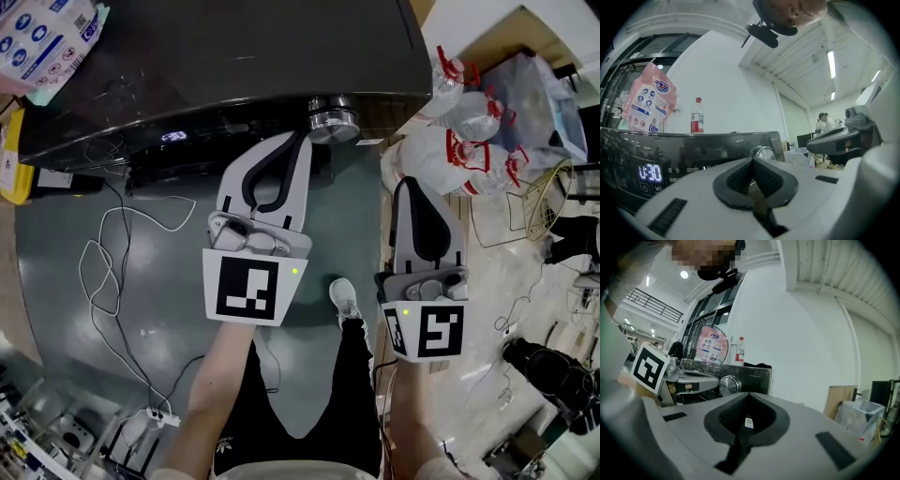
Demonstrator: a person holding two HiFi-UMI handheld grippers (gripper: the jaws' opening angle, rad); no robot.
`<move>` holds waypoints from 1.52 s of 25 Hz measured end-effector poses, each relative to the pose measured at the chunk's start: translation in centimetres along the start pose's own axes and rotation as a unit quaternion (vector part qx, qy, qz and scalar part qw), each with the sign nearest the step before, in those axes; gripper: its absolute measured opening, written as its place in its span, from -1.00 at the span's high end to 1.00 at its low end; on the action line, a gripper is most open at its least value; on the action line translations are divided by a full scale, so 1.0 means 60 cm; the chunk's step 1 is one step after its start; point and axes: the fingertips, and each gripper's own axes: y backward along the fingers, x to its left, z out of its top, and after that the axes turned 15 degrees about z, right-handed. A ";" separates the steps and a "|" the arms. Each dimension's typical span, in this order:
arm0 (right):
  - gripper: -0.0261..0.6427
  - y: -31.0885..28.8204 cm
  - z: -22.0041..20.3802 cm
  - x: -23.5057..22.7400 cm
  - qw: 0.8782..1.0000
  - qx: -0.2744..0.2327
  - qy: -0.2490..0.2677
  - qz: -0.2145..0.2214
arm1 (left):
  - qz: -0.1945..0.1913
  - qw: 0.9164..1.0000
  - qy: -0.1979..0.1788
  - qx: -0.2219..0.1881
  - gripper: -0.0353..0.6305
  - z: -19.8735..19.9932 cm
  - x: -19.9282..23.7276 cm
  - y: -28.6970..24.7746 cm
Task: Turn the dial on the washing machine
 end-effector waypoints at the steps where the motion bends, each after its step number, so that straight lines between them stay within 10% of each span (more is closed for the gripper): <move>1: 0.91 -0.001 -0.001 0.000 1.000 0.000 -0.001 0.000 | -0.001 1.000 -0.003 0.000 0.90 -0.001 0.000 0.000; 38: 0.91 0.010 -0.034 0.014 1.000 0.009 -0.023 0.000 | -0.009 1.000 0.013 0.019 0.90 -0.041 -0.007 -0.004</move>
